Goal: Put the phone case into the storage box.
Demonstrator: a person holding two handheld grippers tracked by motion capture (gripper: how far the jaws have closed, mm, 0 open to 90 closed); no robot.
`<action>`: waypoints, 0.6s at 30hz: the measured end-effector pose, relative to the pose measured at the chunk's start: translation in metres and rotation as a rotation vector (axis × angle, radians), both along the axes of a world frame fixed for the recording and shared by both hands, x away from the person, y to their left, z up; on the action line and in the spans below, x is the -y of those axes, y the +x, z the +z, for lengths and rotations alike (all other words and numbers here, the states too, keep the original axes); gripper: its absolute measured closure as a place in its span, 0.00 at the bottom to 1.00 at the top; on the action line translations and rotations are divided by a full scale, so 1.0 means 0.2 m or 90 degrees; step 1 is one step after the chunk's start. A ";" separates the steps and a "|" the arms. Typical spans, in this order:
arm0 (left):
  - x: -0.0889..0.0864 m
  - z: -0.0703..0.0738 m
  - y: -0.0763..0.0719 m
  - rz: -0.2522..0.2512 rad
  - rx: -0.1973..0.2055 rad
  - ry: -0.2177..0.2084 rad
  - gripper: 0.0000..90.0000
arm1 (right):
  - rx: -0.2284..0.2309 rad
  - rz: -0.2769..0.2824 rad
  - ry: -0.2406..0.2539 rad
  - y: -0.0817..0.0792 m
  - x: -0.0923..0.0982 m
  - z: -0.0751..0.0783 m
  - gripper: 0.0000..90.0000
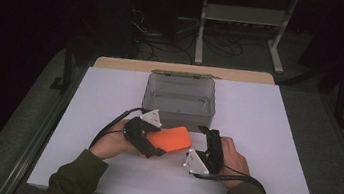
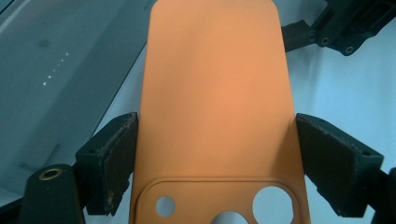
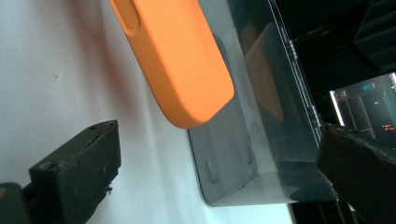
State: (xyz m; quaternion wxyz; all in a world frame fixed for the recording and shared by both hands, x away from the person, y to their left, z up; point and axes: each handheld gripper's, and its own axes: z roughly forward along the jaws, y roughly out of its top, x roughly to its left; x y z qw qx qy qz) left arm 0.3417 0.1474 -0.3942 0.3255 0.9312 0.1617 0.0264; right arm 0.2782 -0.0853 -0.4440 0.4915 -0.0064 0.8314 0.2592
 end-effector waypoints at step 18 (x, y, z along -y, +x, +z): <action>0.00 0.00 0.00 0.010 0.001 0.008 0.18 | 0.071 0.000 -0.044 -0.03 -0.02 -0.02 0.00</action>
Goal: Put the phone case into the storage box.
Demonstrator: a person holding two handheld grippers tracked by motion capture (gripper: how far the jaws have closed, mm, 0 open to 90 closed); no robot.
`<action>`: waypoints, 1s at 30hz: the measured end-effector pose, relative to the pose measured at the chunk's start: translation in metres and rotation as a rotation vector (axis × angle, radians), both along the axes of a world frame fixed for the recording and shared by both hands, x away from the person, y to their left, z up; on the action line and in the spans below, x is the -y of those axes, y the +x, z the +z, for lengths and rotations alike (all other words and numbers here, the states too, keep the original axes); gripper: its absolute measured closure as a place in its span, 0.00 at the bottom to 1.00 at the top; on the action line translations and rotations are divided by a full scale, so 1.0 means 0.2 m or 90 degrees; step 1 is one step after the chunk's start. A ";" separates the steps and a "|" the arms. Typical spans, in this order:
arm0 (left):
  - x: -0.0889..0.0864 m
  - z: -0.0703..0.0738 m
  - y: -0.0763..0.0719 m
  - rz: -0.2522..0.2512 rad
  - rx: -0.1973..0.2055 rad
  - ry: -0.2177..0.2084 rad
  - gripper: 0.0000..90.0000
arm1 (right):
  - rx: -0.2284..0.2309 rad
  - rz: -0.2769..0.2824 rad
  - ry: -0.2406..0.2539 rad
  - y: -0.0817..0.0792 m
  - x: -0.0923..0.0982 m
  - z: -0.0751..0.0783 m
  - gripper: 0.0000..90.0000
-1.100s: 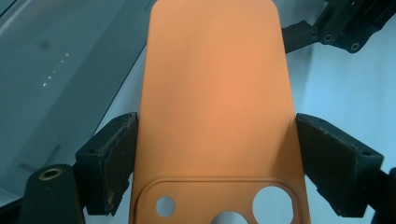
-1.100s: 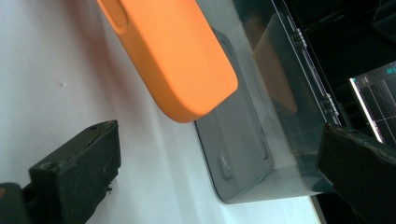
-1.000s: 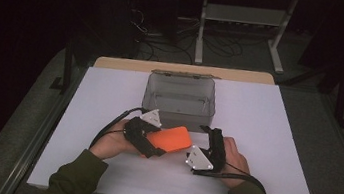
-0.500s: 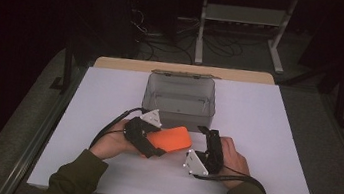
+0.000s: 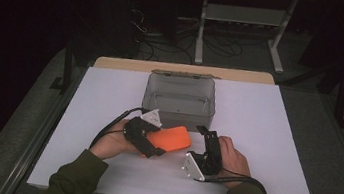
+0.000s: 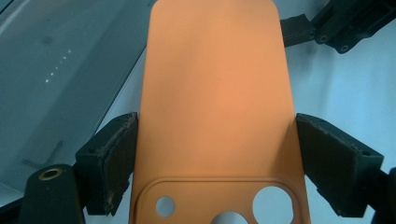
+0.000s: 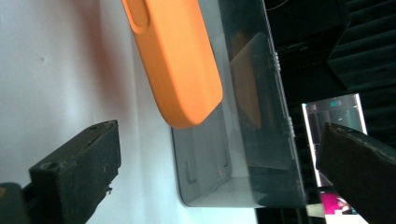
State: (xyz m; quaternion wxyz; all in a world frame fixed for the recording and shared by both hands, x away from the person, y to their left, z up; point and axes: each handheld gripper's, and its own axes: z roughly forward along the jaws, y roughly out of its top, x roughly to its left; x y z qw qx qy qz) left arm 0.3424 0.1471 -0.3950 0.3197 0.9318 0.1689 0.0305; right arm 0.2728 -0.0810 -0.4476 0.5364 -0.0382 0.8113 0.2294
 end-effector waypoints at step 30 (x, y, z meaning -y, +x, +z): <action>0.04 0.02 -0.01 0.032 -0.008 0.010 0.18 | 0.048 0.041 -0.022 -0.02 -0.12 0.00 0.00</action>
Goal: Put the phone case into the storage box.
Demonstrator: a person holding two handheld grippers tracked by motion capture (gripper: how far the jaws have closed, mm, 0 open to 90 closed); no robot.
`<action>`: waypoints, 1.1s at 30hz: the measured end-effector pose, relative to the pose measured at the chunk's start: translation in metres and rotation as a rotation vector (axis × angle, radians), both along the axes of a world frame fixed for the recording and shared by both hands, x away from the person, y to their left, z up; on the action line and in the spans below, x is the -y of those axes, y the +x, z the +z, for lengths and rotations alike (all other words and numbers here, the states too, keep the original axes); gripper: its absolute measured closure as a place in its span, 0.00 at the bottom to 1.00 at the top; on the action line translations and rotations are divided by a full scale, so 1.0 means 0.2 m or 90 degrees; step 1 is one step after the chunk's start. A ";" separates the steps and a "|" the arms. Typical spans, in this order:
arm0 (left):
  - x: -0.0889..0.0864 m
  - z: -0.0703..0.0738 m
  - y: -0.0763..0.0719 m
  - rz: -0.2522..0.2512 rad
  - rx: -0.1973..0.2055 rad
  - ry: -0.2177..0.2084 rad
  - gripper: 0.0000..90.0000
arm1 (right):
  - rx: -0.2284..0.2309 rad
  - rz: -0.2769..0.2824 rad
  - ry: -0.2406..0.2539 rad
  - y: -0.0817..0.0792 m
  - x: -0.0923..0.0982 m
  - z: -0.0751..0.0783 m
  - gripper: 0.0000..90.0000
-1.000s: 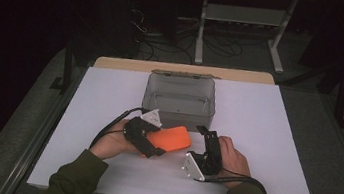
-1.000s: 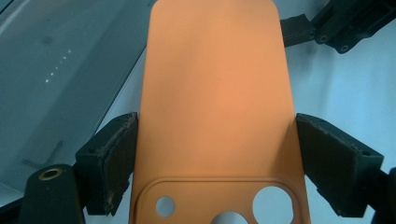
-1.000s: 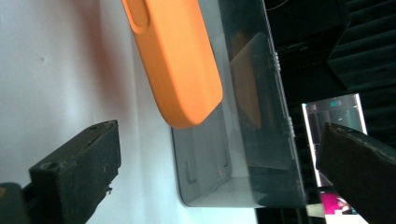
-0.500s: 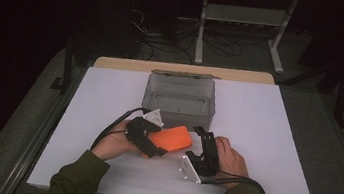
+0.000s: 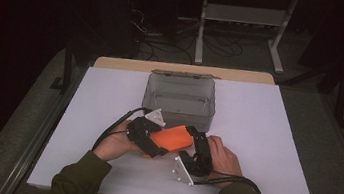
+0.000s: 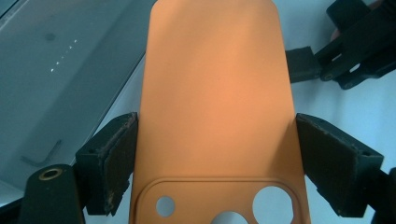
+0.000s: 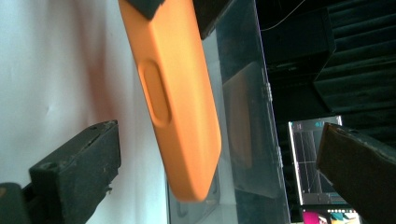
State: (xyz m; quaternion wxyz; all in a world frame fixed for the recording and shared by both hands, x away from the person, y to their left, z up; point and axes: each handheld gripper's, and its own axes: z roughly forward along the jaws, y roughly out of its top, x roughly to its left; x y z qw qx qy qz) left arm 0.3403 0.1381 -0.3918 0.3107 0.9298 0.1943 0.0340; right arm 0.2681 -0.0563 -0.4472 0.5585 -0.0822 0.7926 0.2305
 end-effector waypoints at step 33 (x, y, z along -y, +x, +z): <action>0.01 0.01 0.00 0.012 0.003 0.002 0.18 | 0.062 0.031 -0.033 -0.01 -0.11 -0.03 0.10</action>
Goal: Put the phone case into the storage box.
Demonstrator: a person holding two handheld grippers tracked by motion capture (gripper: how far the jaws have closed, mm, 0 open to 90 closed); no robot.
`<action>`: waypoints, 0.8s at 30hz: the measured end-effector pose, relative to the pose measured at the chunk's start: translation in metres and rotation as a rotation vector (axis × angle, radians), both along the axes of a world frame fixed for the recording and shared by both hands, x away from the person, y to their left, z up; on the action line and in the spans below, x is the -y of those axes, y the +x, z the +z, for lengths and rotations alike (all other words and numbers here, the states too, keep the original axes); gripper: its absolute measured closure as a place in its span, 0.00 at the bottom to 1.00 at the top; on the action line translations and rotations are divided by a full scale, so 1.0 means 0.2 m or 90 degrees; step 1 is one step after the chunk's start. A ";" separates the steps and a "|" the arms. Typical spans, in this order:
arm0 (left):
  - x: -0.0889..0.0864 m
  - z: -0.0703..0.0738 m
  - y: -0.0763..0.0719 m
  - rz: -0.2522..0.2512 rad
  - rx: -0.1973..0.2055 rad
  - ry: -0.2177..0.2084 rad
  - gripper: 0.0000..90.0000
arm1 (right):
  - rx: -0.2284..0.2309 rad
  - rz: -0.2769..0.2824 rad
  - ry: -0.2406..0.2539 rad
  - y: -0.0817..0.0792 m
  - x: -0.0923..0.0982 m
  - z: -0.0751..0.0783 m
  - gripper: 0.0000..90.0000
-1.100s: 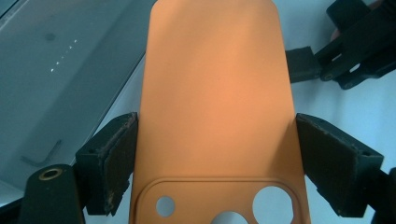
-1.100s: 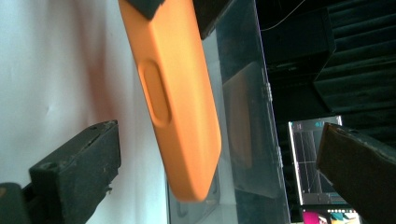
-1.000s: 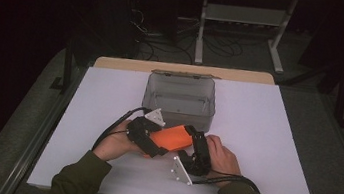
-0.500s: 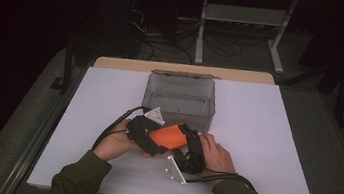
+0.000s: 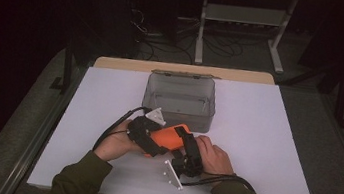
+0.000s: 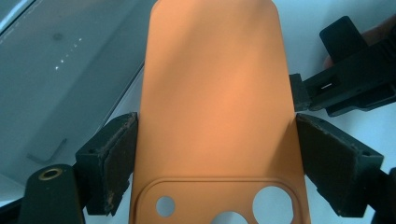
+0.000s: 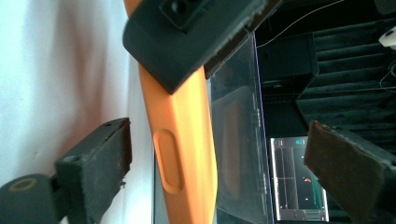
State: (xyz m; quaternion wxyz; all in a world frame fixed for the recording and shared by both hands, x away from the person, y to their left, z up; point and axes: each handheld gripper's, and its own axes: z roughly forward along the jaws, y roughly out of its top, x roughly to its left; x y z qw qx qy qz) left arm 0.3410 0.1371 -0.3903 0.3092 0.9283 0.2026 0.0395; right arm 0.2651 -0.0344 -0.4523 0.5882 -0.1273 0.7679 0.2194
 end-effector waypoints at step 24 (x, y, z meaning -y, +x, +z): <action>0.00 0.00 0.00 0.002 -0.004 -0.001 0.18 | 0.025 -0.005 -0.041 -0.03 -0.02 -0.02 0.40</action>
